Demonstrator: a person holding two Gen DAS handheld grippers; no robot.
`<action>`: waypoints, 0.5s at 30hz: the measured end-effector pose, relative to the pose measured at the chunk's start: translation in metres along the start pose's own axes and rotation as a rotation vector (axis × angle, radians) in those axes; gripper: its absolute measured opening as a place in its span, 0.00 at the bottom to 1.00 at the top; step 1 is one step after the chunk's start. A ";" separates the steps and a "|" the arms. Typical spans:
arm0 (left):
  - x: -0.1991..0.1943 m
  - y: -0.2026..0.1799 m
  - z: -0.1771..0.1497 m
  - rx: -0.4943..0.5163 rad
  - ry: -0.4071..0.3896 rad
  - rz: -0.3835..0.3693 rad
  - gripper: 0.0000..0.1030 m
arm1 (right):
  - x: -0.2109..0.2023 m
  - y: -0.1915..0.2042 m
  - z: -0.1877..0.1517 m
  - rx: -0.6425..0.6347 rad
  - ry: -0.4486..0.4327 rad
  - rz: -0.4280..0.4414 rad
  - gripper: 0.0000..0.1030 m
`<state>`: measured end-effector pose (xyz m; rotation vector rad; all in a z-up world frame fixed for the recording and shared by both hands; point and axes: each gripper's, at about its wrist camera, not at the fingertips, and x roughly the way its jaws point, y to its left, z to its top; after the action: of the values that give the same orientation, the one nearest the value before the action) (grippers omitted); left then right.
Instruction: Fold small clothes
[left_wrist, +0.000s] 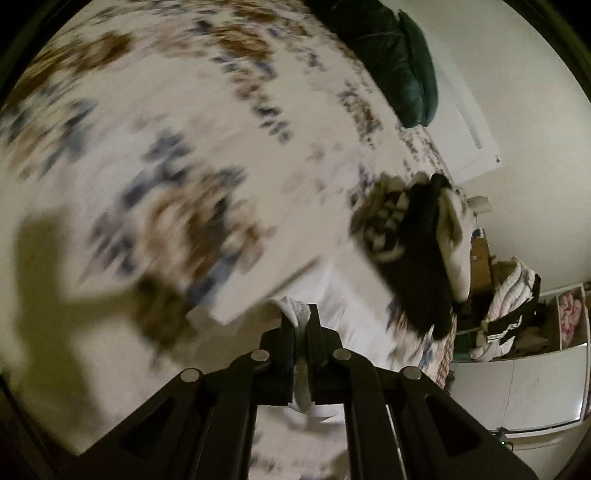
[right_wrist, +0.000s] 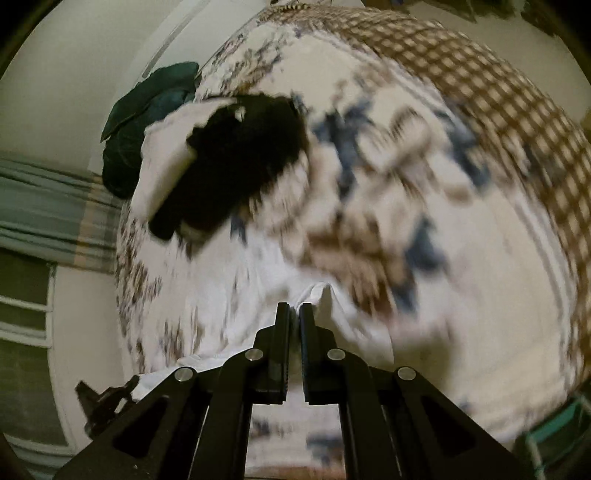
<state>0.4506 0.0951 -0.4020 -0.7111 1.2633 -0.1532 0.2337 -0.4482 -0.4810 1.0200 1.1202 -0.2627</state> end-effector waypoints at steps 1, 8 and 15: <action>0.016 -0.004 0.016 0.009 0.006 0.009 0.03 | 0.011 0.006 0.015 -0.005 -0.009 -0.017 0.06; 0.120 -0.009 0.075 0.120 0.144 0.161 0.27 | 0.121 -0.003 0.098 0.096 0.073 -0.143 0.15; 0.074 0.022 0.044 0.132 0.121 0.205 0.72 | 0.096 -0.016 0.051 0.065 0.042 -0.207 0.61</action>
<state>0.5087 0.0944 -0.4690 -0.4612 1.4200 -0.1111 0.2990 -0.4681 -0.5672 0.9707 1.2636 -0.4475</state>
